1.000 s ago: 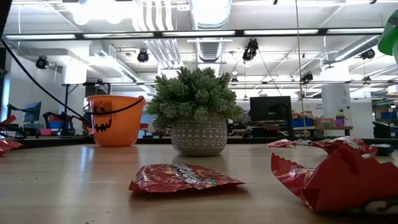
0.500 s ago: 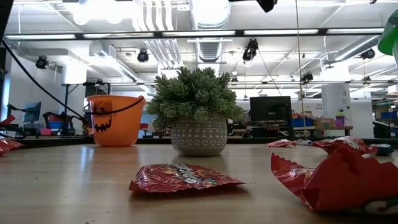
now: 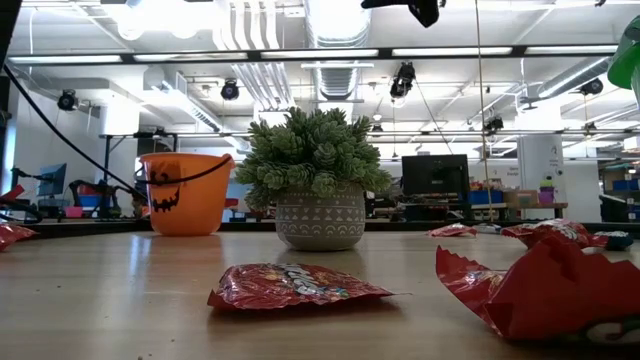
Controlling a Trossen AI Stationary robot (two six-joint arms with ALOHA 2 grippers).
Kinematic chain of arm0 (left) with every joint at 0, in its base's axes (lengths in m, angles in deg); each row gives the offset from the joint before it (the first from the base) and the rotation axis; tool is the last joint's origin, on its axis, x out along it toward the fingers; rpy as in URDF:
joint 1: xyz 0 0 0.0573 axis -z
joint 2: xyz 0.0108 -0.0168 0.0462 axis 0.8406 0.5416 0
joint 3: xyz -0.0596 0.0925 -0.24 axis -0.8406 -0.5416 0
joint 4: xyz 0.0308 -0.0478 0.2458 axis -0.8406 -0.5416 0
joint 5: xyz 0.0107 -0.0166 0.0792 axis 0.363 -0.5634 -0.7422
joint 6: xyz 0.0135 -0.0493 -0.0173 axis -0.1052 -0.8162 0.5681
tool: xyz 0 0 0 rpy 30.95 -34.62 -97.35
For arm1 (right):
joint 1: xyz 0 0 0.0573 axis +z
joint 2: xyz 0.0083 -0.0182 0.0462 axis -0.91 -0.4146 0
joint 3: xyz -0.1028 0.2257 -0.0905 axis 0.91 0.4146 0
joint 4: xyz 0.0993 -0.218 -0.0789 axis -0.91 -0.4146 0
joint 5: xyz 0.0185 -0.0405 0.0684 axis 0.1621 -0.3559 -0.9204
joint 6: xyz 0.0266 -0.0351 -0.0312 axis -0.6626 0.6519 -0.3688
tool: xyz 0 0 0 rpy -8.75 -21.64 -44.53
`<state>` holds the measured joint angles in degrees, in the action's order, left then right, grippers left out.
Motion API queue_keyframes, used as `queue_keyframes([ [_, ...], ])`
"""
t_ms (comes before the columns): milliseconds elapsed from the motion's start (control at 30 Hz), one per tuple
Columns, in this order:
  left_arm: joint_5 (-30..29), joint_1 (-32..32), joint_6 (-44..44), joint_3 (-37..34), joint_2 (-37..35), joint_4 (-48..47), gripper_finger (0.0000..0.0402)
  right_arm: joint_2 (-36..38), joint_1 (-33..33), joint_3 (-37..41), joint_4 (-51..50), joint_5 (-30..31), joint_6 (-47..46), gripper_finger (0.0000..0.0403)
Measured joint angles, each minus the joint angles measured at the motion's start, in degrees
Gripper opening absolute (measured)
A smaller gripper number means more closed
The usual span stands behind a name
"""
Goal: Sort candy
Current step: Put the brown chocolate into the black bucket
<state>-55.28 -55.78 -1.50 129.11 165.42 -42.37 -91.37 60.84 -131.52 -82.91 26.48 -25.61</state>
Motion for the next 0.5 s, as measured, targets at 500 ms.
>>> queue_keyframes([
  [500,-0.1,-0.1,1.2,0.0,0.0,0.2,0.0006,-1.3,-0.2,0.0,-0.3,0.4,-1.1,0.0151],
])
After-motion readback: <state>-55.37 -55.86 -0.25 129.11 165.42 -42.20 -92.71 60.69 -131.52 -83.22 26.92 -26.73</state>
